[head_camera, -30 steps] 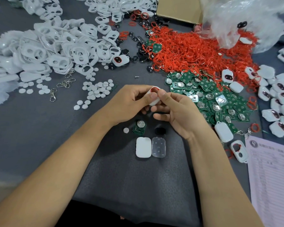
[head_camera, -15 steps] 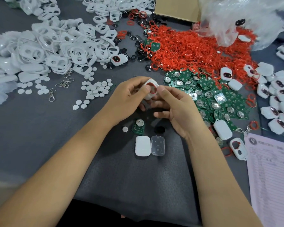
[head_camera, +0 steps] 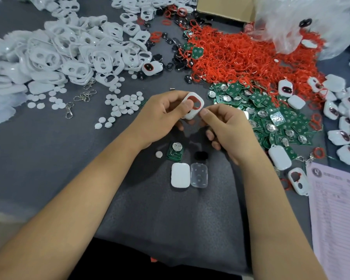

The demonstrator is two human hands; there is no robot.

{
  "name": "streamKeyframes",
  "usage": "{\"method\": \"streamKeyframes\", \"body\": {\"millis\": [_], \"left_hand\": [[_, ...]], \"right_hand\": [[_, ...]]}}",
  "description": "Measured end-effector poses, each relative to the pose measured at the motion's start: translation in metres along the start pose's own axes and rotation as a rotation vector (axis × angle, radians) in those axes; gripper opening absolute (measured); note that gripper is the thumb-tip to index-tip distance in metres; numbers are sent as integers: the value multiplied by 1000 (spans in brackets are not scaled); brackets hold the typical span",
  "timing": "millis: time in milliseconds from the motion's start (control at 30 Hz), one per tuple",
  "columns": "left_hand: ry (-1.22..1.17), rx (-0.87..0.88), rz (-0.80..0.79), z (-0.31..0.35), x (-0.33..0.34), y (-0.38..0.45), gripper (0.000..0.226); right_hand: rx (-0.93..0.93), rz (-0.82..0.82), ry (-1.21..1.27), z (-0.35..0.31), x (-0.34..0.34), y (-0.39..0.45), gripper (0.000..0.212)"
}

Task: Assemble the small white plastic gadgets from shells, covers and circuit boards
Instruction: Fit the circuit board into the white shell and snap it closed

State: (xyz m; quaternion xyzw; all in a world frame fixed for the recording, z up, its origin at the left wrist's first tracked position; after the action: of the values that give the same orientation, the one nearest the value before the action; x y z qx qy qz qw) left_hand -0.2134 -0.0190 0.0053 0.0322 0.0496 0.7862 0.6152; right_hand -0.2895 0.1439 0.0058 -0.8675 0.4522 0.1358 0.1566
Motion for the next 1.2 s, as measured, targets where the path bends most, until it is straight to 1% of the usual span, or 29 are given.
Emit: {"method": "streamKeyframes", "body": {"millis": [67,200,300,400,467,633,767,900,1000,1067,1200], "left_hand": [[-4,-11,3,1,0,-1,22],[-16,-22,-5,1,2,-2,22],[-2,2,-25,3,3,-3,33],[-8,-7,-26,3,3,-2,42],[-14,-11,-19,2,3,-1,43],[-65,-38,5,-1,2,0,42],[-92,-62,18,-2,3,1,38],[-101,-69,35,-3,2,2,39],[-100,-68,27,-5,2,1,43],[-103,-69,16,-5,2,2,43],[-37,-62,17,-5,1,2,47]], "right_hand": [[-36,-57,-81,-2,-4,-3,15],[-187,-185,-333,-8,-16,-15,9],[-166,-340,-403,-5,-17,-26,10],[-170,-367,-440,-6,-18,-27,16],[-201,-370,-488,-8,-16,-27,14],[-271,-329,-555,-11,-15,-28,13],[-259,-284,-468,-10,-14,-28,10],[-222,-269,-470,-4,-11,-27,12],[-256,-128,-458,-6,-15,-23,9],[-281,-30,-406,-8,-16,-20,5],[-256,80,-122,-10,-12,-18,8]]}}
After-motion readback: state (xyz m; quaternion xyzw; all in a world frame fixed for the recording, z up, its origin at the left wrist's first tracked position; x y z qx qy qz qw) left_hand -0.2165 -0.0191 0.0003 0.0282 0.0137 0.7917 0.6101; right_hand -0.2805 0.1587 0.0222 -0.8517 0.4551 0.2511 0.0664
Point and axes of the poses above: each hand's wrist, its own y-axis towards the middle knuckle, its own x-axis out of the palm, z = x × y, the point moved 5 cm from there along y, towards the middle knuckle, and after that the axes turned 8 degrees about -y, right-handed, at the moved point
